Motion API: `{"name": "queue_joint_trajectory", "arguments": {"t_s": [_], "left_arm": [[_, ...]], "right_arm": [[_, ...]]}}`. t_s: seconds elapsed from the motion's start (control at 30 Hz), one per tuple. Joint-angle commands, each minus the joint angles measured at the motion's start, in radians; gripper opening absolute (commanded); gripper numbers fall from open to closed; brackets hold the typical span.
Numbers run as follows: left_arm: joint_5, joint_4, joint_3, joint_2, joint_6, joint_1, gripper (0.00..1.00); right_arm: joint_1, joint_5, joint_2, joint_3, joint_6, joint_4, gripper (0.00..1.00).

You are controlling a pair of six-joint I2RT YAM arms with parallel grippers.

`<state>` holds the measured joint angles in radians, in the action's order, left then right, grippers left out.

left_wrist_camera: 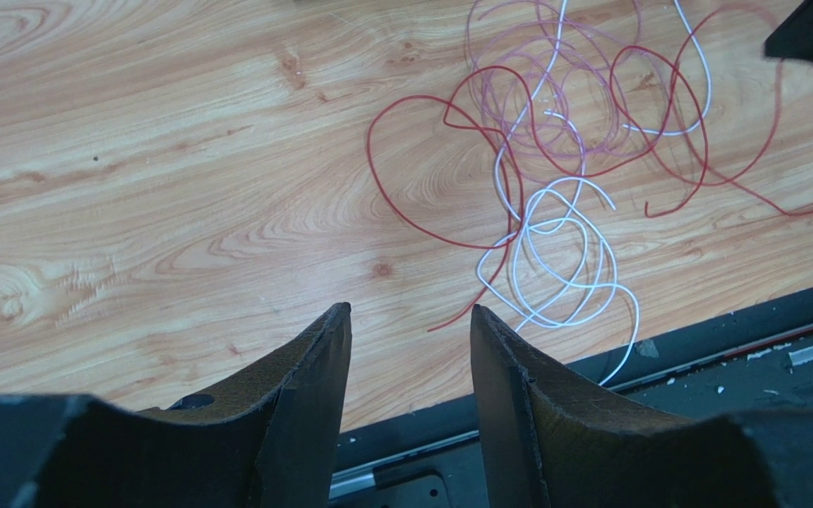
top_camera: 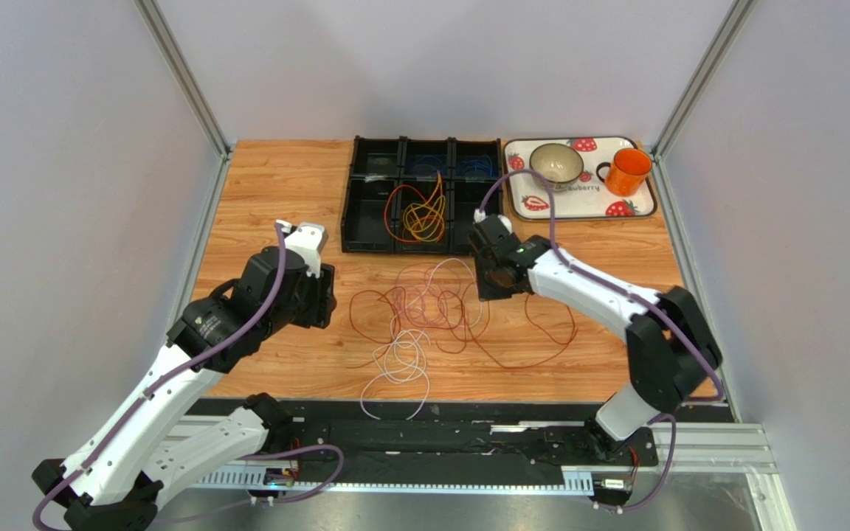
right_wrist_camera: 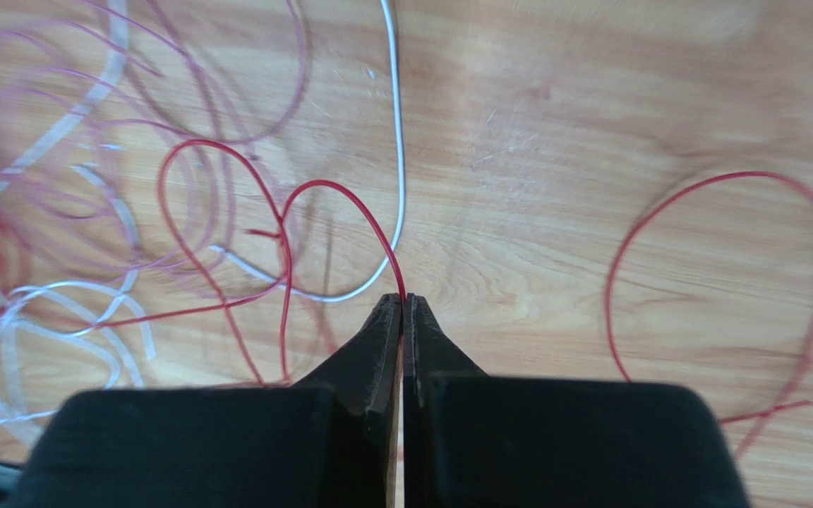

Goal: Untangle the cables
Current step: Untie the cable.

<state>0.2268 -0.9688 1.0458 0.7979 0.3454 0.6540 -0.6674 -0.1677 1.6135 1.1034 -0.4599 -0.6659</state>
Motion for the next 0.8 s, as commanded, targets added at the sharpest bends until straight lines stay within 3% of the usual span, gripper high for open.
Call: {"name": "queue_joint_trajectory", "arguments": {"t_s": [0.0,0.27,0.53,0.77], "left_arm": [[0.011,0.018,-0.001,-0.011,-0.011,0.001,0.54],[0.013,0.015,-0.003,-0.017,-0.002,0.001,0.54],[0.009,0.01,0.0,-0.003,0.003,0.001,0.54],[0.013,0.01,-0.003,-0.003,0.007,0.002,0.54]], "right_arm": [[-0.005,-0.061,-0.217,0.159,0.076,-0.125,0.0],[-0.006,-0.021,-0.447,0.277,0.151,-0.136,0.0],[-0.006,0.03,-0.719,0.208,0.211,0.086,0.0],[-0.006,-0.03,-0.774,0.254,0.268,0.239,0.0]]}}
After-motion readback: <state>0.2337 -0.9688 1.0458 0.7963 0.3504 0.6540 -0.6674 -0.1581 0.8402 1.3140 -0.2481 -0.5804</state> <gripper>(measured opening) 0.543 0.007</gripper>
